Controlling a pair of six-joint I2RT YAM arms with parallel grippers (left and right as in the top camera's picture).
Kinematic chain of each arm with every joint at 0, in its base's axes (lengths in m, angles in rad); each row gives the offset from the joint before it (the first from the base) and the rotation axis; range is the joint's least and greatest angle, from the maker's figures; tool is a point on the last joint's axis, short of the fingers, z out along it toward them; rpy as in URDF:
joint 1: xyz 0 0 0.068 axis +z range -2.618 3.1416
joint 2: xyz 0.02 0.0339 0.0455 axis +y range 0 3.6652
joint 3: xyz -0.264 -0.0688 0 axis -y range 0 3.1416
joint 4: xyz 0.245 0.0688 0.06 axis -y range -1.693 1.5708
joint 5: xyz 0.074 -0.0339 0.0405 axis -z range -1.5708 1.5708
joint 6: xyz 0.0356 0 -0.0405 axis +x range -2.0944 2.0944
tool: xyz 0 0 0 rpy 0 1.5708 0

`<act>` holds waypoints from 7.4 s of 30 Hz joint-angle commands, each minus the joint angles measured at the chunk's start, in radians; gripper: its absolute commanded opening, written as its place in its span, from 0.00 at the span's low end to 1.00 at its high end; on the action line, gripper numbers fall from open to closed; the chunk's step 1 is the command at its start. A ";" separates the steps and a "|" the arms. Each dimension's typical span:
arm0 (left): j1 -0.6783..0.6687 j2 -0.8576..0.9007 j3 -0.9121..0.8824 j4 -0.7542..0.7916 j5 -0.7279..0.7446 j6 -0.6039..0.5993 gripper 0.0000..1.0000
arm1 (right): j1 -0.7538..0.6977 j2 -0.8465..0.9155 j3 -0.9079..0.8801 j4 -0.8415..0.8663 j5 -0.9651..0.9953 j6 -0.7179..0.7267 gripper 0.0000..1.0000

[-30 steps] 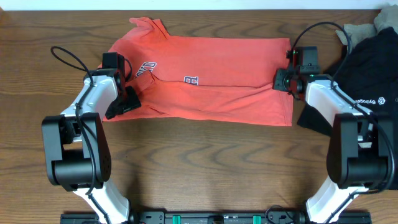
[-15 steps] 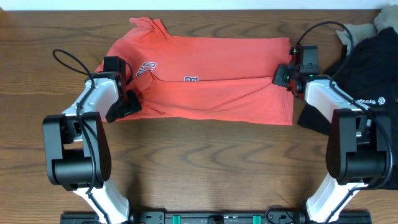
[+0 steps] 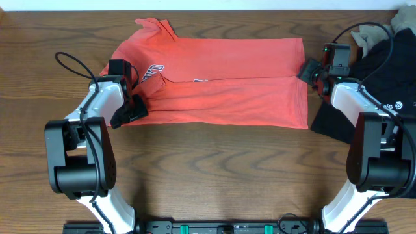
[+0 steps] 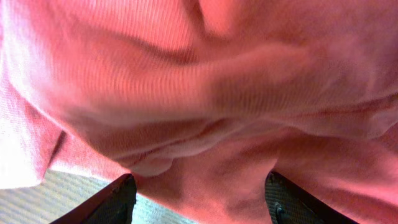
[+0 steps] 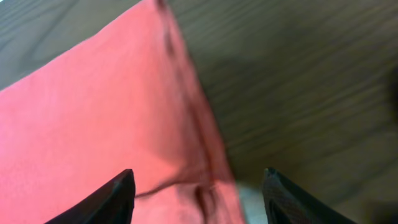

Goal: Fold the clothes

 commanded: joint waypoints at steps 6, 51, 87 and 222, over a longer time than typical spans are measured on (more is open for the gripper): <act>0.005 0.028 -0.023 -0.101 -0.028 -0.012 0.68 | 0.008 0.008 0.013 -0.369 -0.161 -0.041 0.45; 0.008 -0.248 -0.035 -0.120 -0.032 -0.049 0.86 | 0.074 0.008 -0.030 -0.864 0.108 -0.195 0.29; 0.312 -0.034 -0.138 -0.041 -0.005 -0.098 0.59 | 0.074 0.008 -0.030 -0.866 0.108 -0.196 0.33; 0.038 0.088 0.511 -0.243 0.401 0.297 0.06 | 0.082 0.231 0.221 -0.282 0.143 0.070 0.04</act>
